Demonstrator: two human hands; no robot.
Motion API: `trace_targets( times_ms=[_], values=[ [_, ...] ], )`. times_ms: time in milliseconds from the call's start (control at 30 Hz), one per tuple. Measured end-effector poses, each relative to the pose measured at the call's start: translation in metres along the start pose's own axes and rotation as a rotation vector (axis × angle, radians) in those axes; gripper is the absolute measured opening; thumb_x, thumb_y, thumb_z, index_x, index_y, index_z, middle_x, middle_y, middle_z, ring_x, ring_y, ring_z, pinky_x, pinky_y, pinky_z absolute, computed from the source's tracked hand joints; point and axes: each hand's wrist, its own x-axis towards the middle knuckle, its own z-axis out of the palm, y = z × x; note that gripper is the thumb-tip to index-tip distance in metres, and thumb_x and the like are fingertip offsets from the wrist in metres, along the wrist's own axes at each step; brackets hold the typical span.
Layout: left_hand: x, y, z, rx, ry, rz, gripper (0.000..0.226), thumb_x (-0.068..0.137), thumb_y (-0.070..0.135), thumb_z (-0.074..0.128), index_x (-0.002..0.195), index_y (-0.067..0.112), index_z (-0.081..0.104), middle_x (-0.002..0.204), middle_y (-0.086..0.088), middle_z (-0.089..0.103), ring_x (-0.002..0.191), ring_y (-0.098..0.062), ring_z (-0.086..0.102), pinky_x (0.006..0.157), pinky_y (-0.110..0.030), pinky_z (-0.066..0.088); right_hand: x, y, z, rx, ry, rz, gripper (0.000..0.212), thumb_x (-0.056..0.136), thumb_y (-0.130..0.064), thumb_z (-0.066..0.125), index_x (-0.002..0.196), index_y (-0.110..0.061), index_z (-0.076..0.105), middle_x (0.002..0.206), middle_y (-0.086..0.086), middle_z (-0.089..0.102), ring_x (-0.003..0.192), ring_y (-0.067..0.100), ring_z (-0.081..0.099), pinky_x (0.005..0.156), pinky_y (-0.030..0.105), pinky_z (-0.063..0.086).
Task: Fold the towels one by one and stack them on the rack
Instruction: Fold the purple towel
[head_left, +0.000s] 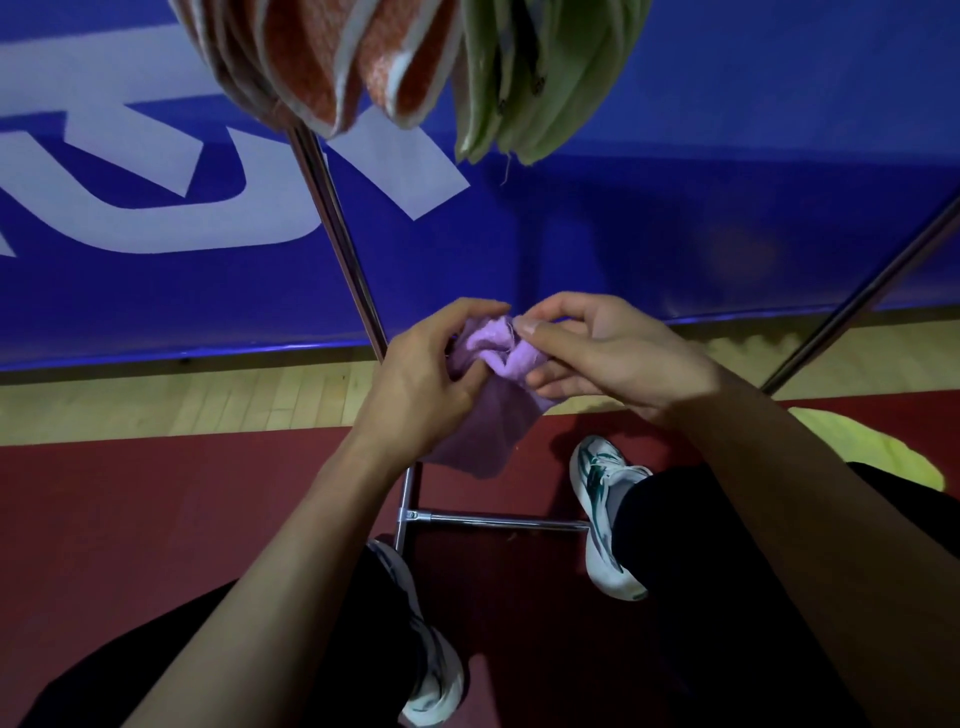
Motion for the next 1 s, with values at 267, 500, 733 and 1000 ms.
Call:
trace_targets(
  times_ms=[267, 500, 733, 1000],
  values=[
    [-0.003, 0.002, 0.007, -0.059, -0.024, -0.031, 0.035, 0.089, 0.016, 0.073, 0.122, 0.028, 0.068, 0.107, 0.013, 0.074, 0.096, -0.01, 0.07, 0.087, -0.038, 0.058, 0.0, 0.012, 0.0, -0.433, -0.016, -0.137, 0.022, 0.087, -0.045, 0.078, 0.093, -0.025, 0.069, 0.083, 0.004, 0.078, 0.085, 0.03, 0.075, 0.088, 0.053, 0.06],
    [0.002, 0.014, -0.01, -0.709, -0.184, -0.333, 0.028, 0.103, 0.011, 0.05, 0.12, 0.013, 0.072, 0.115, -0.014, 0.075, 0.106, -0.021, 0.069, 0.097, -0.041, 0.054, 0.001, 0.005, -0.008, -0.258, 0.012, -0.187, 0.006, 0.103, -0.023, 0.061, 0.105, -0.019, 0.066, 0.085, 0.006, 0.076, 0.077, 0.013, 0.067, 0.077, 0.03, 0.054],
    [0.0, 0.008, -0.002, -0.454, -0.167, -0.174, 0.017, 0.1, 0.024, 0.069, 0.116, 0.018, 0.072, 0.102, -0.031, 0.07, 0.085, -0.038, 0.065, 0.085, -0.064, 0.052, -0.003, 0.005, -0.005, -0.493, 0.033, -0.268, 0.004, 0.106, -0.024, 0.052, 0.104, -0.026, 0.055, 0.076, 0.003, 0.077, 0.073, 0.014, 0.075, 0.086, 0.045, 0.06],
    [0.002, 0.005, -0.002, -0.418, -0.129, -0.192, 0.012, 0.103, 0.018, 0.065, 0.11, 0.015, 0.074, 0.095, -0.029, 0.071, 0.077, -0.037, 0.062, 0.073, -0.047, 0.052, 0.001, 0.005, -0.008, -0.57, -0.001, -0.283, 0.007, 0.104, -0.034, 0.049, 0.099, -0.032, 0.054, 0.081, -0.002, 0.076, 0.08, 0.021, 0.071, 0.086, 0.053, 0.057]
  ],
)
